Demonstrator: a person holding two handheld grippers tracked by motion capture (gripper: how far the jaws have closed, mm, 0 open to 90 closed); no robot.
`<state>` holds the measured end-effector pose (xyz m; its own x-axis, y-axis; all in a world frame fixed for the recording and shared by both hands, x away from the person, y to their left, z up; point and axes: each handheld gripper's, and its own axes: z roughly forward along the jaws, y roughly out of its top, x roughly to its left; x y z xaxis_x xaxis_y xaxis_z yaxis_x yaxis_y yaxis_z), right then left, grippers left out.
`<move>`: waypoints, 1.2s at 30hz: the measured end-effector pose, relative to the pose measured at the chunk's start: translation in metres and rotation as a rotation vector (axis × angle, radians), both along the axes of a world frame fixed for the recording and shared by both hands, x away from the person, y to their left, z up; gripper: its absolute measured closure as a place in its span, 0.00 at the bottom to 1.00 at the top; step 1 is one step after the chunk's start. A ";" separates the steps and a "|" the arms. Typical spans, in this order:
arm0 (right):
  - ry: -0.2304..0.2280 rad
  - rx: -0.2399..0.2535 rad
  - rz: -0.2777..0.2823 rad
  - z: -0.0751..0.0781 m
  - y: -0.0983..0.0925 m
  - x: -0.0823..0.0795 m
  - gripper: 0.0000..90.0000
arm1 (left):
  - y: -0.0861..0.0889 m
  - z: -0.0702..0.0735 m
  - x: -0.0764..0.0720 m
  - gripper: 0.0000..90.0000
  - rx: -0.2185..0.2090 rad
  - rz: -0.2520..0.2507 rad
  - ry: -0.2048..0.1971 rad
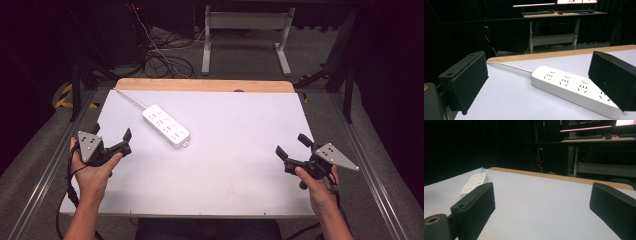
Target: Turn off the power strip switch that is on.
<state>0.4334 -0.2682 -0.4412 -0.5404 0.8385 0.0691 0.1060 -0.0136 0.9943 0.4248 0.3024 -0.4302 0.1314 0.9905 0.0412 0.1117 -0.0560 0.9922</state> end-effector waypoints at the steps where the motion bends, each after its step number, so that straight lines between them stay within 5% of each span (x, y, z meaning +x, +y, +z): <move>1: -0.001 -0.003 -0.001 0.000 0.000 0.000 0.07 | 0.000 0.000 -0.001 0.04 -0.006 -0.001 0.000; 36: -0.001 -0.016 0.005 0.000 0.003 0.002 0.07 | 0.006 -0.003 -0.002 0.04 0.002 -0.019 0.016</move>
<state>0.4349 -0.2650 -0.4412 -0.5445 0.8369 0.0548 0.1047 0.0030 0.9945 0.4229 0.3086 -0.4329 0.1510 0.9877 0.0413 0.1263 -0.0608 0.9901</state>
